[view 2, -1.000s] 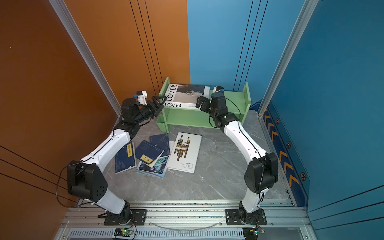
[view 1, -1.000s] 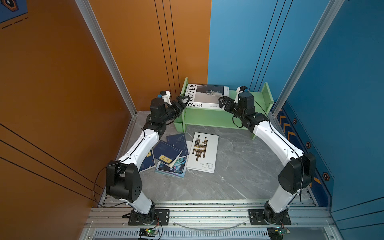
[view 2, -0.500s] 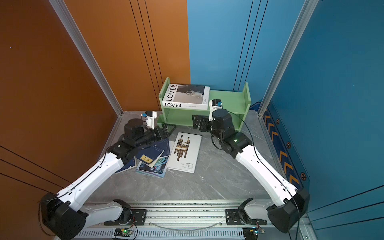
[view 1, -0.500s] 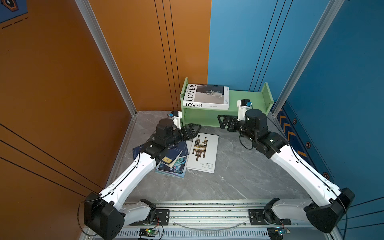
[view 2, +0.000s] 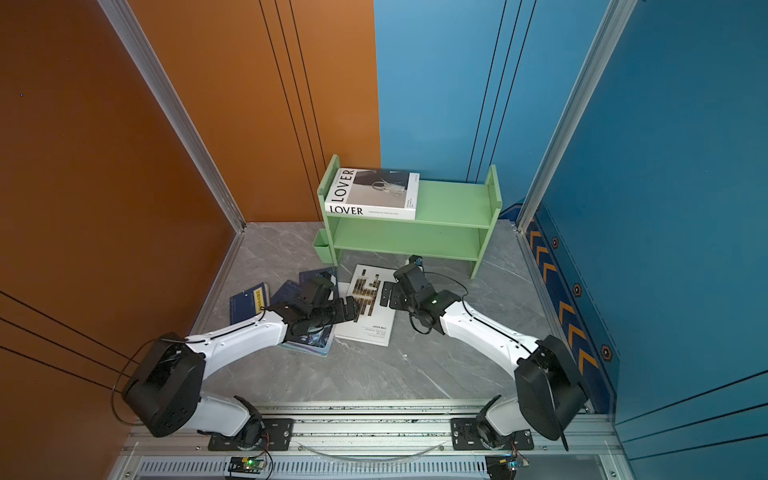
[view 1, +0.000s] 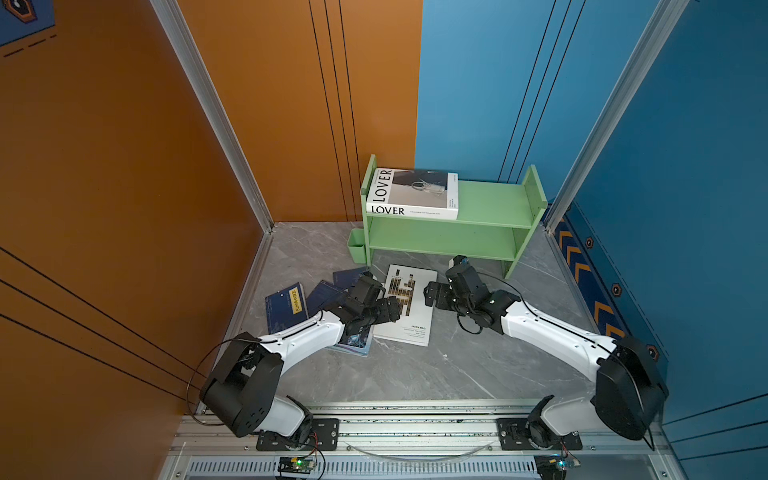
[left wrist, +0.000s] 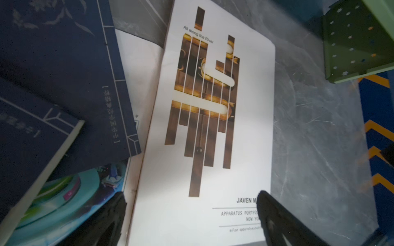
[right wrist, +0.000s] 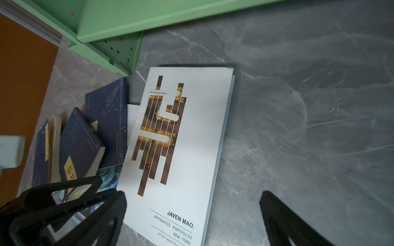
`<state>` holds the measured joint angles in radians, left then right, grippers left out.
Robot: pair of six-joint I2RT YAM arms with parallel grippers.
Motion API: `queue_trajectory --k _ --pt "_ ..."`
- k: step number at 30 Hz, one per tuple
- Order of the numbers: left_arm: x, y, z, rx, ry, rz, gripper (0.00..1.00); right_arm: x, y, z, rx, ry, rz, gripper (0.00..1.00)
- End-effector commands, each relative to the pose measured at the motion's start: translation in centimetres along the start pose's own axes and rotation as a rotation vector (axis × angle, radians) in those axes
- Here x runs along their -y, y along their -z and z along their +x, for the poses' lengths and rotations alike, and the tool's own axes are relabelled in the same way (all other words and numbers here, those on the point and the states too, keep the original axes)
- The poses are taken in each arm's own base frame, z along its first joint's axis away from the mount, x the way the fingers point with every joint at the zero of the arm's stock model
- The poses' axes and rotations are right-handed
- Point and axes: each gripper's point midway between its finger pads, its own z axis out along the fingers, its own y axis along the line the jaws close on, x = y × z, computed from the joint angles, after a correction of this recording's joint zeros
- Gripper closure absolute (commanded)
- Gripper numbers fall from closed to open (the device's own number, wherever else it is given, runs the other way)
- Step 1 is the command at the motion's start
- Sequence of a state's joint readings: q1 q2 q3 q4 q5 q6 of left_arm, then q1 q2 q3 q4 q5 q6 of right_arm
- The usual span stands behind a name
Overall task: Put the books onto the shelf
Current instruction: 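Move both grippers down to the white striped book on the table, then grip the white striped book's edges with the left and right grippers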
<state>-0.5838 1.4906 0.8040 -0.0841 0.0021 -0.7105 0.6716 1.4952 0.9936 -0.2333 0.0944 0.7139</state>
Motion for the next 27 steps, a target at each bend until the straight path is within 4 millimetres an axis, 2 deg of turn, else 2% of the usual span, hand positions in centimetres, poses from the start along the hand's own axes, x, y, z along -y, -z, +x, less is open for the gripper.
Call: queue_trajectory --k 1,8,15,22,27 --pt "-0.3 -1.4 -1.1 0.043 -0.014 -0.041 0.03 0.0 -2.3 1.4 -0.038 -0.059 -0.005 0.00" --pt "-0.5 -4.2 0.1 0.000 0.031 -0.036 0.04 0.6 -6.1 3.8 -0.120 -0.077 0.031 0.02" --pt "0.9 -5.3 1.2 -0.044 0.035 -0.006 0.06 0.9 -8.5 5.6 -0.191 -0.073 0.053 0.10" --pt "4.4 -5.4 2.5 -0.092 0.085 0.138 0.07 2.0 -9.0 6.1 -0.216 -0.066 0.085 0.12" --pt "6.6 -4.4 0.9 -0.062 0.205 0.322 0.08 2.2 -9.4 6.6 -0.240 -0.099 0.037 0.13"
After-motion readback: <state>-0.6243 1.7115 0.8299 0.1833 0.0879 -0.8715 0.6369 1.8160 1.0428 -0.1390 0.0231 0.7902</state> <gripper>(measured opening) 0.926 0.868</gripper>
